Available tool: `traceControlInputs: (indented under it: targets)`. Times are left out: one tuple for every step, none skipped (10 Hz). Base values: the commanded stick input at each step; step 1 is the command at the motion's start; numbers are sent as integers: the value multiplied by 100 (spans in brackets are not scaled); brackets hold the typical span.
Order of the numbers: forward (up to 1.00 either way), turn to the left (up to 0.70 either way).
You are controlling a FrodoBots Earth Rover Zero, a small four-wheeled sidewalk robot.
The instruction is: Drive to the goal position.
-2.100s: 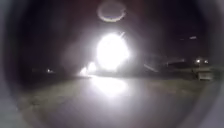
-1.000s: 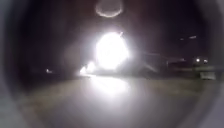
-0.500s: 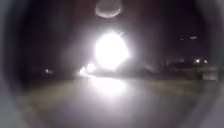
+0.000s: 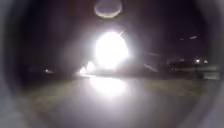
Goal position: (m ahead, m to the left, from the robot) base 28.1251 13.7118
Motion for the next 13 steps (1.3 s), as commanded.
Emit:
traceControlInputs:
  targets:
    - [6,0]
    - [5,0]
    - [5,0]
    - [6,0]
    - [6,0]
    - [5,0]
    - [6,0]
    - [5,0]
    - [6,0]
    - [6,0]
    - [5,0]
    - [5,0]
    - [6,0]
